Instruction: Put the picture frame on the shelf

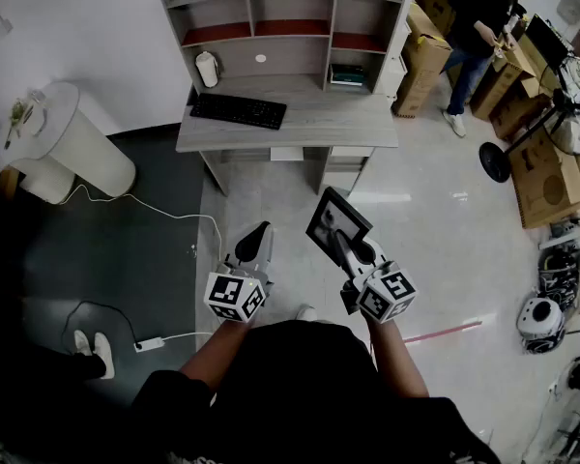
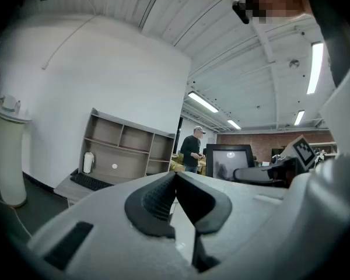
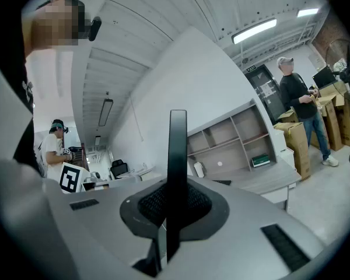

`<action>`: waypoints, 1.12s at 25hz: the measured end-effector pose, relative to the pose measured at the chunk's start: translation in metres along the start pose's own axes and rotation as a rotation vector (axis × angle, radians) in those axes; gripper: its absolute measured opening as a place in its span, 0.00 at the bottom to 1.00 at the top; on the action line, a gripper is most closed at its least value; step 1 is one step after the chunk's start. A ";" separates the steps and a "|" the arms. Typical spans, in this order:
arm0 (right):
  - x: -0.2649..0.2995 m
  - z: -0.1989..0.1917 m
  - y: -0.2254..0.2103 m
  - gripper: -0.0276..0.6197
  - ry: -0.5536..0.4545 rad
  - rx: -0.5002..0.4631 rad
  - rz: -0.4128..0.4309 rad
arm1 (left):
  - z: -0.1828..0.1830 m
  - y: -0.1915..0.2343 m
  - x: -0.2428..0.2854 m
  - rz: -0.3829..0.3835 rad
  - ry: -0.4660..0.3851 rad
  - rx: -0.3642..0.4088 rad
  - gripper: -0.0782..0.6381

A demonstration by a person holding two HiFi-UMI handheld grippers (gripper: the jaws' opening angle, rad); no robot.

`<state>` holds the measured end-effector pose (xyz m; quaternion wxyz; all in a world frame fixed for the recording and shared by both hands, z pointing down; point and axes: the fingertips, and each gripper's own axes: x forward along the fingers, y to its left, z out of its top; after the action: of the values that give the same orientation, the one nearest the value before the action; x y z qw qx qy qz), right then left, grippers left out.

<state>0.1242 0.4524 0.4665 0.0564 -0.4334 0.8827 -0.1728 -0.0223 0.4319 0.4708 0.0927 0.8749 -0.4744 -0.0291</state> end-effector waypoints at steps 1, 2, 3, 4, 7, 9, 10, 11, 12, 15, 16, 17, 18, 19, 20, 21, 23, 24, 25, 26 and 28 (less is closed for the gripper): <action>-0.001 0.000 -0.001 0.08 -0.002 0.002 0.011 | -0.002 -0.001 0.001 0.002 -0.001 0.003 0.13; -0.002 -0.001 -0.002 0.08 -0.004 0.003 0.020 | -0.003 -0.003 0.002 0.004 -0.002 0.006 0.13; -0.003 -0.002 -0.004 0.08 -0.003 0.002 0.025 | -0.004 -0.004 0.004 0.006 -0.002 0.011 0.13; -0.004 -0.002 -0.007 0.08 0.001 -0.001 0.026 | -0.006 -0.005 0.005 0.008 -0.001 0.015 0.13; -0.007 -0.005 -0.017 0.08 0.003 -0.001 0.017 | -0.011 -0.006 0.004 0.020 0.014 0.018 0.13; -0.009 -0.008 -0.023 0.08 0.002 -0.003 0.012 | -0.017 -0.007 0.002 0.035 0.024 0.015 0.13; -0.009 -0.009 -0.026 0.08 0.001 -0.002 0.014 | -0.021 -0.007 0.002 0.041 0.029 0.012 0.13; -0.009 -0.009 -0.028 0.08 -0.002 0.001 0.016 | -0.023 -0.007 0.002 0.045 0.035 0.009 0.13; -0.009 -0.009 -0.030 0.08 -0.004 0.004 0.016 | -0.026 -0.008 0.003 0.044 0.044 0.008 0.13; -0.005 -0.007 -0.036 0.08 -0.015 0.005 0.023 | -0.029 -0.011 0.011 0.027 0.057 0.018 0.13; -0.002 -0.005 -0.039 0.08 -0.020 0.000 0.025 | -0.029 -0.010 0.017 0.019 0.056 0.021 0.13; 0.002 -0.002 -0.043 0.08 -0.022 -0.005 0.024 | -0.028 -0.009 0.025 0.010 0.055 0.022 0.13; 0.007 0.000 -0.047 0.08 -0.023 -0.008 0.022 | -0.028 -0.008 0.033 0.001 0.054 0.022 0.13; 0.013 0.002 -0.052 0.08 -0.023 -0.007 0.016 | -0.028 -0.006 0.042 -0.008 0.055 0.022 0.13; 0.017 0.004 -0.058 0.08 -0.022 -0.005 0.010 | -0.028 -0.004 0.051 -0.019 0.058 0.022 0.13; 0.022 0.005 -0.063 0.08 -0.020 -0.003 0.004 | -0.028 -0.003 0.061 -0.031 0.062 0.020 0.13; 0.032 0.009 -0.073 0.08 -0.014 0.003 -0.009 | -0.027 0.003 0.081 -0.057 0.068 0.018 0.13; 0.039 0.013 -0.079 0.08 -0.010 0.010 -0.015 | -0.024 0.006 0.091 -0.070 0.069 0.019 0.13; 0.047 0.017 -0.084 0.08 -0.008 0.017 -0.020 | -0.021 0.011 0.102 -0.080 0.068 0.021 0.13; 0.055 0.021 -0.090 0.08 -0.006 0.021 -0.024 | -0.018 0.018 0.112 -0.086 0.067 0.020 0.13; 0.074 0.030 -0.103 0.08 -0.008 0.016 -0.028 | -0.013 0.034 0.134 -0.090 0.068 0.008 0.13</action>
<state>0.1624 0.3286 0.4782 0.0613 -0.4459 0.8749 -0.1790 0.0253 0.3037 0.4954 0.1038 0.8962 -0.4313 -0.0014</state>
